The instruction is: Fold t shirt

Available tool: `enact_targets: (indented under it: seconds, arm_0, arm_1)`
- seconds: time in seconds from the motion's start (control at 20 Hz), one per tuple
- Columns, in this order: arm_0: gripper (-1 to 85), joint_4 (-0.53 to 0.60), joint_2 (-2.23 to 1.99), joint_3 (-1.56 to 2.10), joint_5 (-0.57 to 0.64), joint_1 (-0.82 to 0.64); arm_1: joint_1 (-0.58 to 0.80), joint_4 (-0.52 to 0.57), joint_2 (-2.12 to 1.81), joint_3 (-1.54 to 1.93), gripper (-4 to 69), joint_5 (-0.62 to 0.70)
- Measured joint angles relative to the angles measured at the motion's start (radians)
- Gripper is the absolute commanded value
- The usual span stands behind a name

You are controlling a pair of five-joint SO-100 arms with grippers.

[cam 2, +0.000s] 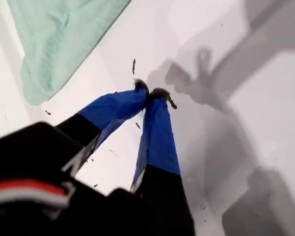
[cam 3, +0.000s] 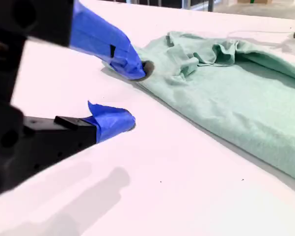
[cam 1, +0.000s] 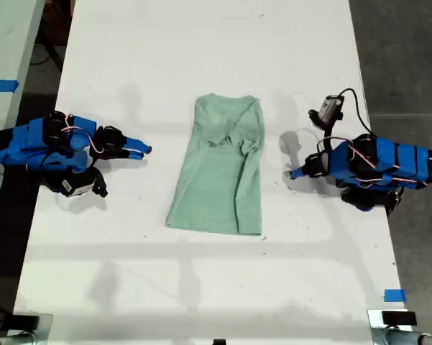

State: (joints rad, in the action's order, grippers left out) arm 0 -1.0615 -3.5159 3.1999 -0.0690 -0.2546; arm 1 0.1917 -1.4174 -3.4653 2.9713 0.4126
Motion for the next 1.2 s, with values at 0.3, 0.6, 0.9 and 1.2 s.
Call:
enact_targets:
  seconds: [0.3, 0.6, 0.9, 1.2]
  arm_0:
    - [12.0, 0.0, 0.0, 0.0, 0.0, 0.0]
    - [12.0, 0.0, 0.0, 0.0, 0.0, 0.0]
    - [12.0, 0.0, 0.0, 0.0, 0.0, 0.0]
    - [12.0, 0.0, 0.0, 0.0, 0.0, 0.0]
  arm_1:
    - [0.011, -0.003, 0.0, 0.005, 1.6, -0.015]
    - [0.009, -0.003, -0.002, 0.005, 1.6, -0.025]
    - [0.009, -0.006, -0.002, 0.005, 1.6, -0.031]
    - [0.009, -0.006, -0.002, 0.005, 1.6, -0.034]
